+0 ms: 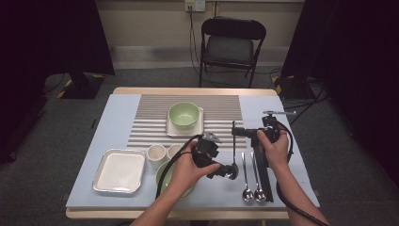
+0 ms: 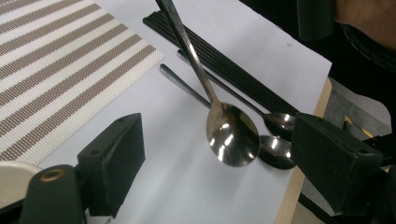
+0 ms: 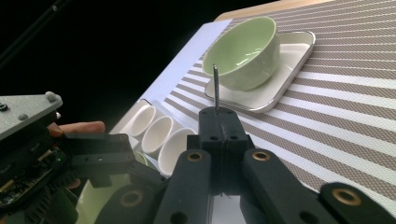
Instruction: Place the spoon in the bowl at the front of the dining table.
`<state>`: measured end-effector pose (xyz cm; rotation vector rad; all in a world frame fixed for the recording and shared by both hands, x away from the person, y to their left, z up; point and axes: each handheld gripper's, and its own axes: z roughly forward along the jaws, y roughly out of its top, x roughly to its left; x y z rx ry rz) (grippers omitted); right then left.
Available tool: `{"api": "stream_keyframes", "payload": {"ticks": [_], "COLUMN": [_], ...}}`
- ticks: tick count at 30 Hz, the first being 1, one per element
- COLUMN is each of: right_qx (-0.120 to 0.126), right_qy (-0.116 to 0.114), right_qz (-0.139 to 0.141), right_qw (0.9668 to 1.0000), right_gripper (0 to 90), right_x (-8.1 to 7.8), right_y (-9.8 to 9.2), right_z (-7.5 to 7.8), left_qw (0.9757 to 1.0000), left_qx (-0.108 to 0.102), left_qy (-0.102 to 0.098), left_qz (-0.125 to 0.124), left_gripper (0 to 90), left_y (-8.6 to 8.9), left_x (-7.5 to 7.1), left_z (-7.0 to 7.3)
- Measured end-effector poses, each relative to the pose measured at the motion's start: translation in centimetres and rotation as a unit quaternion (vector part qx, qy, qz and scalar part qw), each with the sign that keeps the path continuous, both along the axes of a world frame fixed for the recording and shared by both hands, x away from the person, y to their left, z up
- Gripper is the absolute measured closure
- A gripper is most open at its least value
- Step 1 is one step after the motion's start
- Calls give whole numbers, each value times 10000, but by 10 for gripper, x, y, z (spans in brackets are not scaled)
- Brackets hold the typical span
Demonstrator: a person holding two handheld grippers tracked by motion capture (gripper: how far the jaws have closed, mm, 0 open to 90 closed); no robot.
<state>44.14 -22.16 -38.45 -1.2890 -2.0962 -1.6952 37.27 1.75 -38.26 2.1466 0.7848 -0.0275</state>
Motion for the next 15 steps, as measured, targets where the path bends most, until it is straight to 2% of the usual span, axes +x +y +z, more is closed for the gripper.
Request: {"api": "stream_keyframes", "payload": {"ticks": [10, 15], "right_qx": [-7, 70], "right_qy": [-86, -88], "right_qz": [1, -18], "right_qw": [10000, 9999], "right_gripper": [900, 900], "right_x": [4, 5], "right_y": [9, 13], "right_z": [10, 13], "left_qw": [10000, 9999], "left_qx": [26, 80], "left_qy": [-29, -2], "left_qz": [66, 98], "left_gripper": [175, 177], "left_y": [-1, 0], "left_x": [5, 7], "left_z": [1, 1]}}
